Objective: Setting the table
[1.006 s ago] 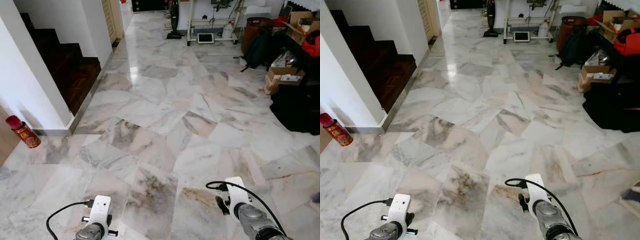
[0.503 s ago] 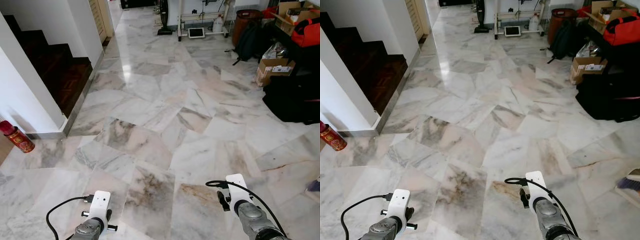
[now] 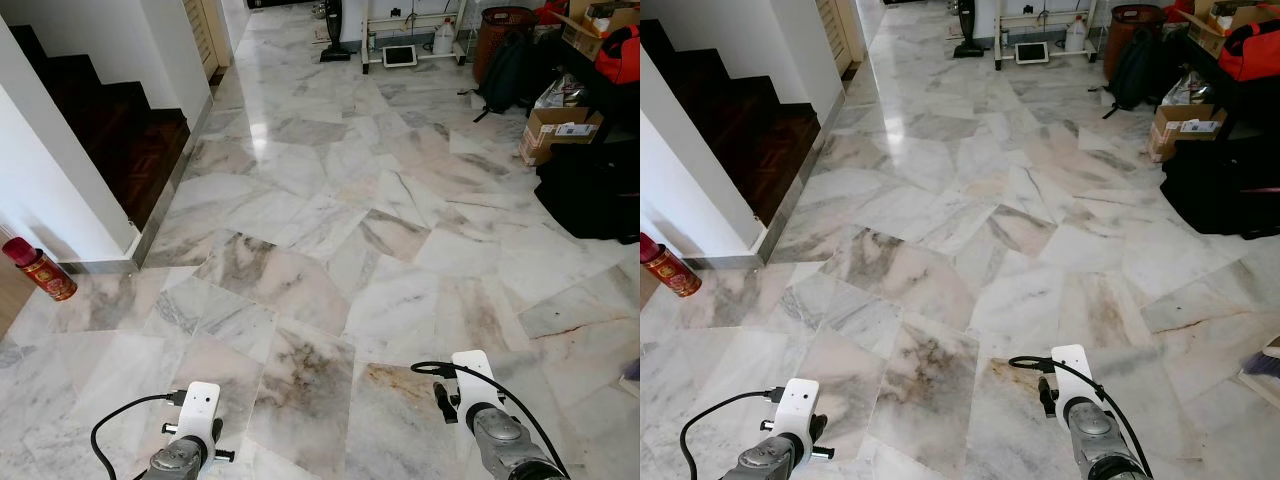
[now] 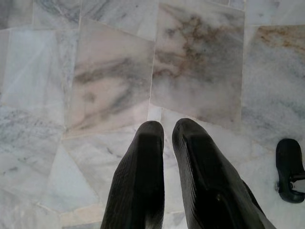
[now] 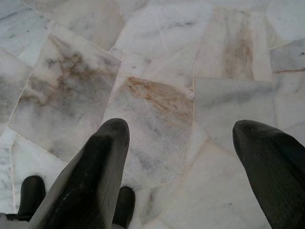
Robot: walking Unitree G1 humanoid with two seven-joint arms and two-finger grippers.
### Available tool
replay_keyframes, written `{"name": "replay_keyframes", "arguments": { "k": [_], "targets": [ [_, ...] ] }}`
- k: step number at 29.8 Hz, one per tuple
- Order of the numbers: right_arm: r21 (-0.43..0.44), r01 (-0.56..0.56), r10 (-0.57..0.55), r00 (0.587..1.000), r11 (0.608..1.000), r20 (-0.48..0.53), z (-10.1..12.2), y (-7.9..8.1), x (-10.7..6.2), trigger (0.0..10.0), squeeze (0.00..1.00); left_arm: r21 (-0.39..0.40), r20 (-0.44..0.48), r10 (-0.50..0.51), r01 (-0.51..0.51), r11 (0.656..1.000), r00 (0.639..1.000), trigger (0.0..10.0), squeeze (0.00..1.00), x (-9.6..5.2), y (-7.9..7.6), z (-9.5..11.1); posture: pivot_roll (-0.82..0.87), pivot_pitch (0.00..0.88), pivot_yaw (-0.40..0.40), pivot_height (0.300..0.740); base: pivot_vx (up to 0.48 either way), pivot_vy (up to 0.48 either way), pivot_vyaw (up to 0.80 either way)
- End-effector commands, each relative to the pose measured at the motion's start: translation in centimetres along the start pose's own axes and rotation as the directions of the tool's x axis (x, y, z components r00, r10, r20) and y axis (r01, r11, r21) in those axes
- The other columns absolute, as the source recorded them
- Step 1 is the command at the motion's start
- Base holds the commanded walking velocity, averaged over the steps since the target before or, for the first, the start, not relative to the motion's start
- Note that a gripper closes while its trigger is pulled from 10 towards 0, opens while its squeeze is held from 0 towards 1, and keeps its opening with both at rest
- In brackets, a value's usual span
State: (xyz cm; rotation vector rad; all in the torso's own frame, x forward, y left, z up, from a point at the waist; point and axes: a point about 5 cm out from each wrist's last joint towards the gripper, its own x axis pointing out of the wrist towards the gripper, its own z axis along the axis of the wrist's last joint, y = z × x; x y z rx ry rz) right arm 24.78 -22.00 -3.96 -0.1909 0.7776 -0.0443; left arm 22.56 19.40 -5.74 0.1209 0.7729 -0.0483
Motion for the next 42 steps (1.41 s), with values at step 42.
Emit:
{"name": "replay_keyframes", "arguments": {
  "k": [42],
  "targets": [
    [-0.072, -0.030, 0.031, 0.999, 0.997, 0.017, 1.1, 0.1, 0.2, 10.0, 0.00, -0.018, 0.015, 0.004, -0.004, 1.000, 1.000, 10.0, 0.00, 0.2, -0.8, 0.5, -0.05, 0.013, 0.058, 0.740, 0.000, 0.000, -0.40]
  ]
}}
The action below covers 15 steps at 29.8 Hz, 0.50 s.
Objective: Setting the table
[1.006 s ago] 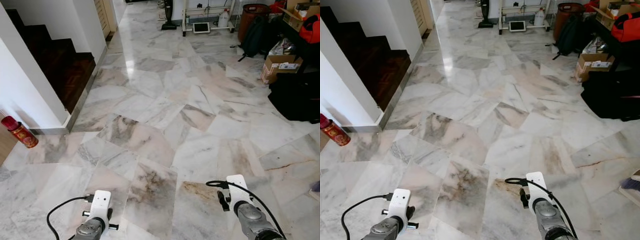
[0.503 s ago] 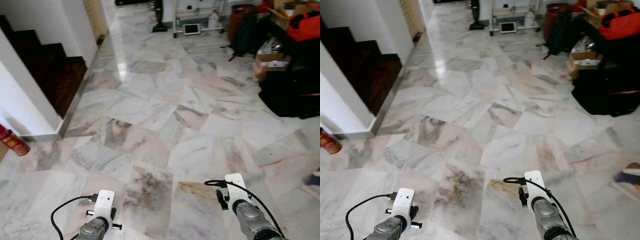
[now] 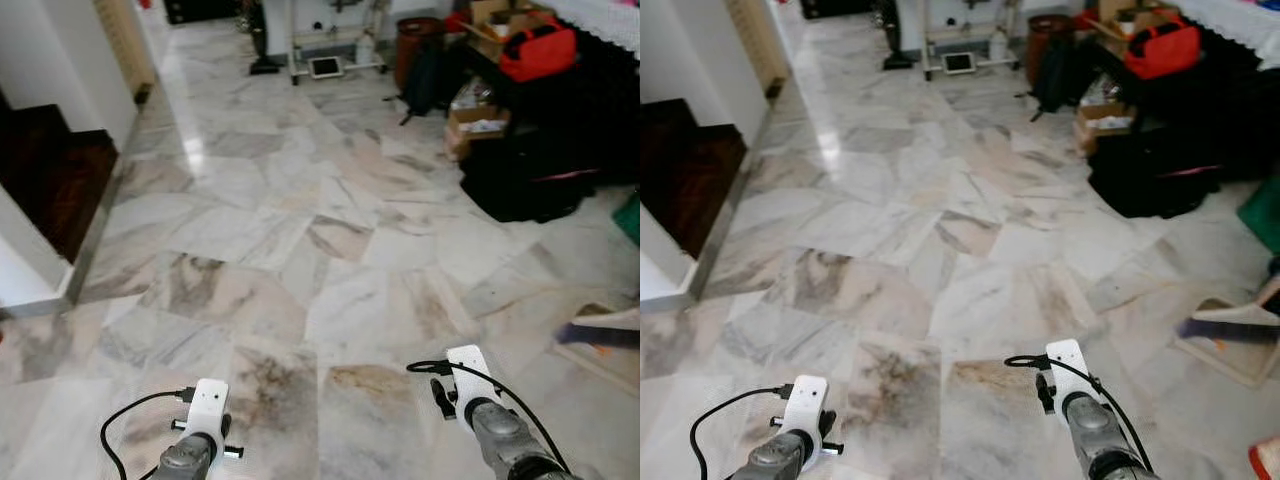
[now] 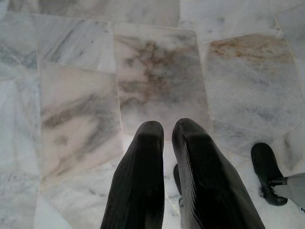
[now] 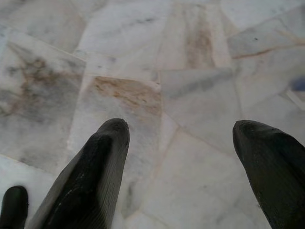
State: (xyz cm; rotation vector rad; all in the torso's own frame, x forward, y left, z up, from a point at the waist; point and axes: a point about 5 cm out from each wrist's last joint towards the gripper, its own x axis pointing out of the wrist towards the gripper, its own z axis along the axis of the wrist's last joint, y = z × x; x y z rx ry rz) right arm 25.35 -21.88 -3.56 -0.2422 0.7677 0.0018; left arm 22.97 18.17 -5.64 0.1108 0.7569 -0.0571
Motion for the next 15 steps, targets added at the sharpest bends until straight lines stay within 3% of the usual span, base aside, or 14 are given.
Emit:
{"name": "replay_keyframes", "arguments": {
  "k": [1, 15],
  "targets": [
    [-0.010, -0.009, 0.009, 1.000, 1.000, 0.004, 0.40, 0.07, 0.08, 10.0, 0.00, -0.013, -0.002, 0.015, -0.015, 1.000, 1.000, 10.0, 0.00, -0.02, 0.31, -0.01, -0.05, 0.013, 0.058, 0.740, 0.000, 0.000, -0.68],
    [-0.024, -0.019, 0.019, 1.000, 1.000, -0.001, 0.43, -0.11, 0.08, 10.0, 0.00, -0.012, 0.000, 0.014, -0.014, 1.000, 1.000, 10.0, 0.00, 0.00, 0.09, -0.01, -0.05, 0.027, 0.050, 0.740, 0.000, 0.000, -0.66]
  ]
}}
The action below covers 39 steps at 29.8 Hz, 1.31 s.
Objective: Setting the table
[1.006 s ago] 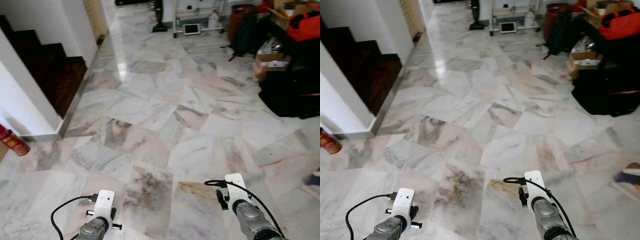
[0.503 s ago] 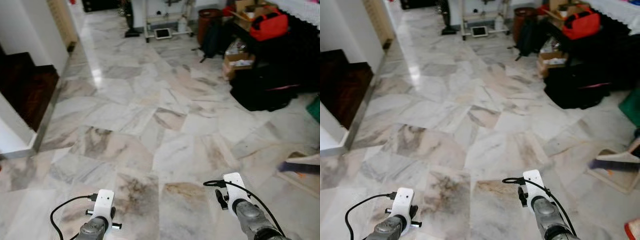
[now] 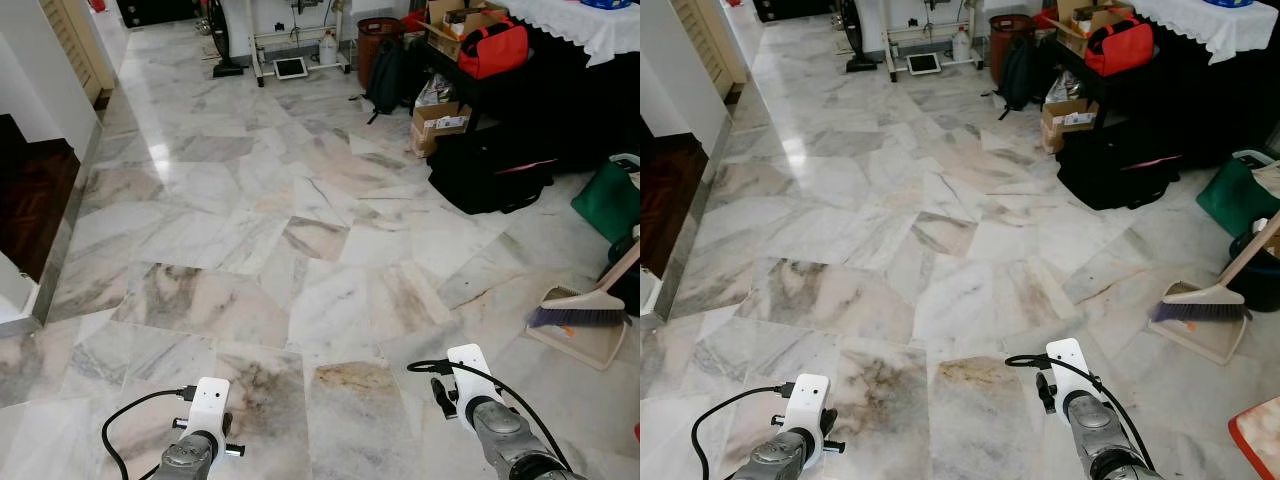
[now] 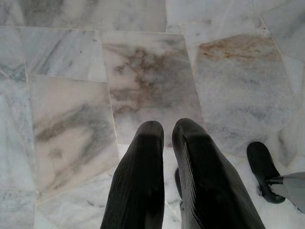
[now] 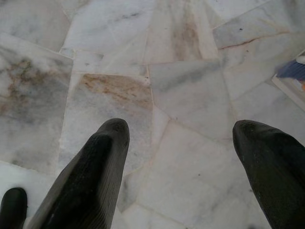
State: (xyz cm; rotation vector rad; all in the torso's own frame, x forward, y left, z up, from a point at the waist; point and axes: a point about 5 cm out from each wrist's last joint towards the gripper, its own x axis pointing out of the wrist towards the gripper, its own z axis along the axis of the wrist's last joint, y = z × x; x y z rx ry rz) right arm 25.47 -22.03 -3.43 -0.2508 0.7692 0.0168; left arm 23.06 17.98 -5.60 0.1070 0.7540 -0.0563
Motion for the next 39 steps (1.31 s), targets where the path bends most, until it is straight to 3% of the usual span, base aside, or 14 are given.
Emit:
{"name": "replay_keyframes", "arguments": {
  "k": [1, 13, 28, 39],
  "targets": [
    [-0.010, -0.010, 0.010, 1.000, 1.000, -0.002, 0.28, 0.07, 0.07, 10.0, 0.00, -0.007, -0.004, 0.014, -0.014, 1.000, 1.000, 10.0, 0.00, -0.05, 0.26, -0.13, -0.05, 0.027, 0.050, 0.740, 0.000, 0.000, -0.52],
    [0.016, -0.025, 0.026, 1.000, 1.000, -0.004, 0.10, 0.12, 0.03, 10.0, 0.00, -0.046, -0.016, 0.011, -0.012, 0.999, 1.000, 10.0, 0.00, -0.08, 0.09, -0.39, -0.05, 0.033, 0.050, 0.740, 0.000, 0.000, 0.00],
    [0.026, -0.022, 0.022, 1.000, 0.999, -0.001, 0.13, 0.13, 0.04, 10.0, 0.00, -0.042, -0.024, 0.010, -0.011, 0.999, 1.000, 10.0, 0.00, -0.06, 0.15, -0.41, -0.05, 0.033, 0.051, 0.740, 0.000, 0.342, 0.00],
    [0.029, -0.021, 0.021, 1.000, 0.999, -0.008, 0.10, 0.14, 0.05, 10.0, 0.00, -0.040, -0.022, 0.008, -0.009, 0.999, 1.000, 10.0, 0.00, -0.05, 0.18, -0.36, -0.05, 0.032, 0.054, 0.740, 0.000, 0.417, -0.75]
  ]
}}
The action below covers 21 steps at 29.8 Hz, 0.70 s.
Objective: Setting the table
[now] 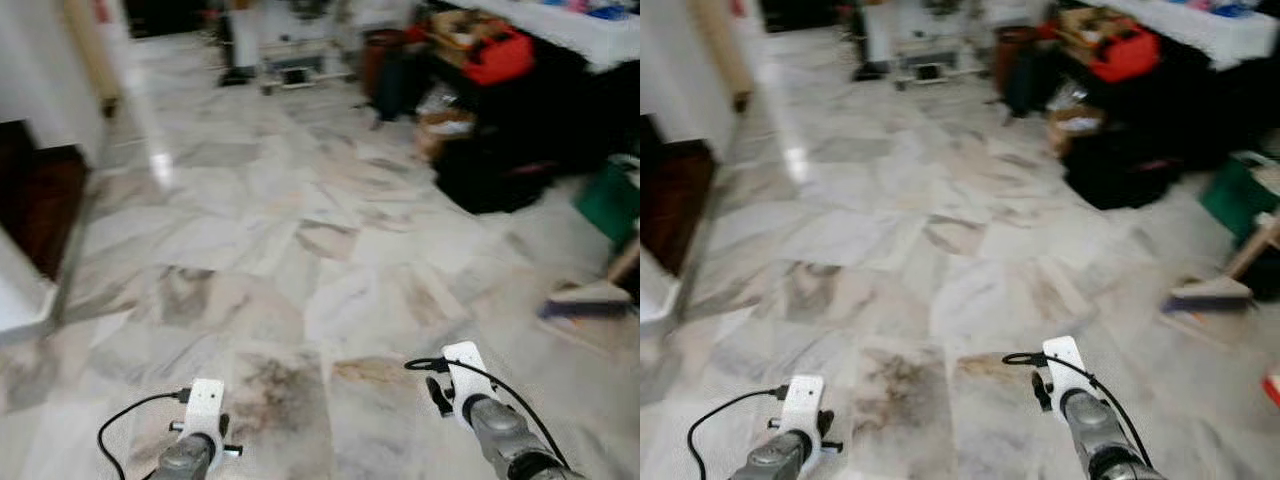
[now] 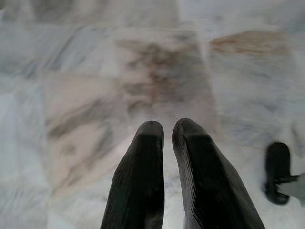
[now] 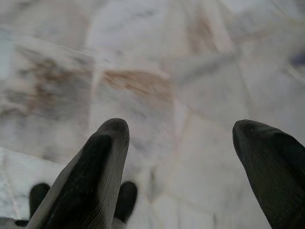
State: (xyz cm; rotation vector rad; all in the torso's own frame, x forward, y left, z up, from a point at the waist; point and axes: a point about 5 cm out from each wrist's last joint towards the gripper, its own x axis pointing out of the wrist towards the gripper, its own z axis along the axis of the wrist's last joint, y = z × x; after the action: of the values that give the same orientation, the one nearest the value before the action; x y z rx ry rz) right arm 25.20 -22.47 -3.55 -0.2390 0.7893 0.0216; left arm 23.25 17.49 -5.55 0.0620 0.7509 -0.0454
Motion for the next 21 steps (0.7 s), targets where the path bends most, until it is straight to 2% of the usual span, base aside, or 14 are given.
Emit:
{"name": "replay_keyframes", "arguments": {
  "k": [1, 21],
  "targets": [
    [0.021, -0.010, 0.010, 1.000, 1.000, 0.009, 0.46, 0.50, 0.13, 10.0, 0.00, 0.006, -0.026, 0.015, -0.015, 1.000, 1.000, 10.0, 0.00, -0.17, 0.67, -0.55, -0.05, 0.032, 0.054, 0.740, 0.000, 0.337, -0.75],
    [0.035, -0.002, 0.002, 1.000, 0.999, 0.006, 0.36, 0.62, 0.13, 10.0, 0.00, 0.016, -0.011, 0.007, -0.007, 1.000, 1.000, 10.0, 0.00, -0.20, 0.76, -0.45, -0.06, 0.034, 0.067, 0.740, 0.000, 0.000, -0.75]
  ]
}}
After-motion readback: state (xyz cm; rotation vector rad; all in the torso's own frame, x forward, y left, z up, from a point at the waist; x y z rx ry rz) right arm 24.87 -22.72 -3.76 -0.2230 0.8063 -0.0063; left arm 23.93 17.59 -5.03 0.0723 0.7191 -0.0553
